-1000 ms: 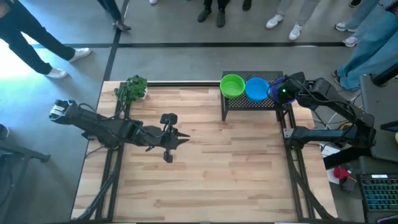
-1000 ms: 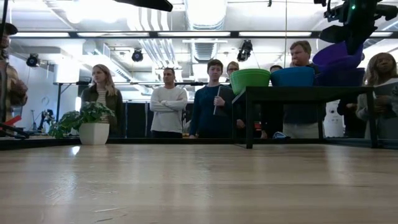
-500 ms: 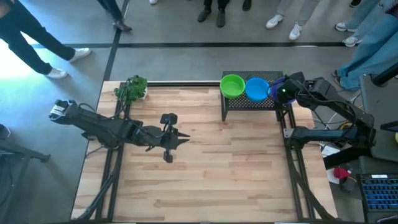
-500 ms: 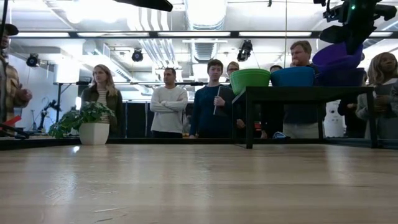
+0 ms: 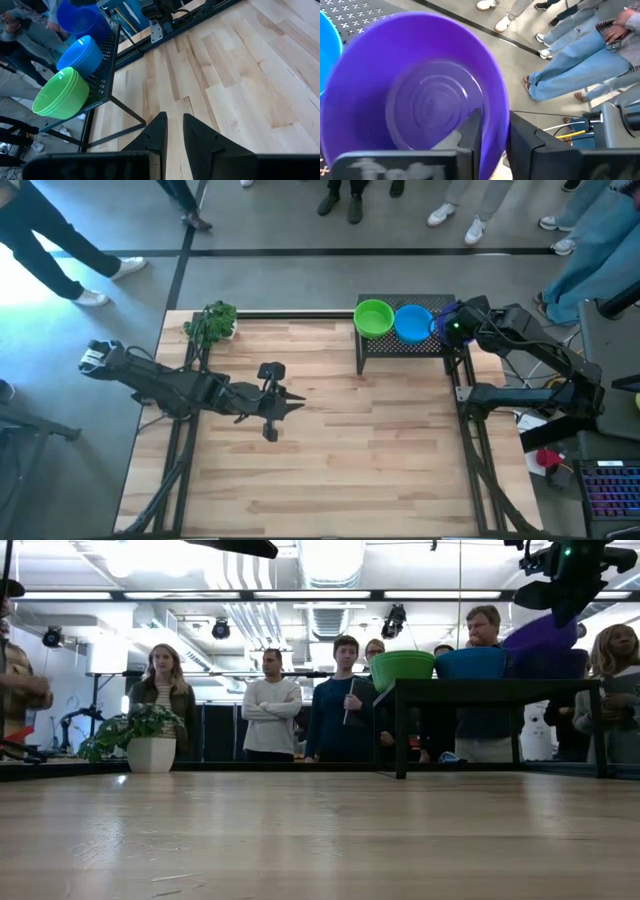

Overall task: Pick & Place Mini bowls
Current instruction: Stack the violet bowl on top of the violet bowl on the shelf

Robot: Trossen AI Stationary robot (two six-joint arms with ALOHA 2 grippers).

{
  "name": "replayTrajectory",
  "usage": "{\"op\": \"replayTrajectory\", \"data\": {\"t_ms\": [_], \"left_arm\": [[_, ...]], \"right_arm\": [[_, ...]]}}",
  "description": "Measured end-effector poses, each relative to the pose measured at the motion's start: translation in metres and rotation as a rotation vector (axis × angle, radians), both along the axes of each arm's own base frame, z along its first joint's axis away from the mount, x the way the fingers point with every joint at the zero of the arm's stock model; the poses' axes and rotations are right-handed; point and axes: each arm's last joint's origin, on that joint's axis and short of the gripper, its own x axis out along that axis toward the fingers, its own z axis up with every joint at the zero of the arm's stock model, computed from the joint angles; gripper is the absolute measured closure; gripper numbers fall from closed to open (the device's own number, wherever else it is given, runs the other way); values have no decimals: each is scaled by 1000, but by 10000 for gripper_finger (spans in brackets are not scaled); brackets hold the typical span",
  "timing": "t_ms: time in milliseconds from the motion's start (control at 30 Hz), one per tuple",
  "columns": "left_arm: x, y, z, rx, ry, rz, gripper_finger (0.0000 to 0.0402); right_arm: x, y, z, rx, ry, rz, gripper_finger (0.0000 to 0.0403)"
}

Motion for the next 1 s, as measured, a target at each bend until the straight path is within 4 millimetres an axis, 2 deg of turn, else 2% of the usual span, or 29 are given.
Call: {"op": "replayTrajectory", "data": {"t_ms": [167,400,1000], "left_arm": [[0,0,0,0,0,0,345],[0,0,0,0,1,0,345],[0,0,0,15,2,-6,345]], "right_arm": [[0,0,0,1,3,3,310],[0,0,0,-1,0,3,297],[-1,0,6,-6,-5,20,310]]}}
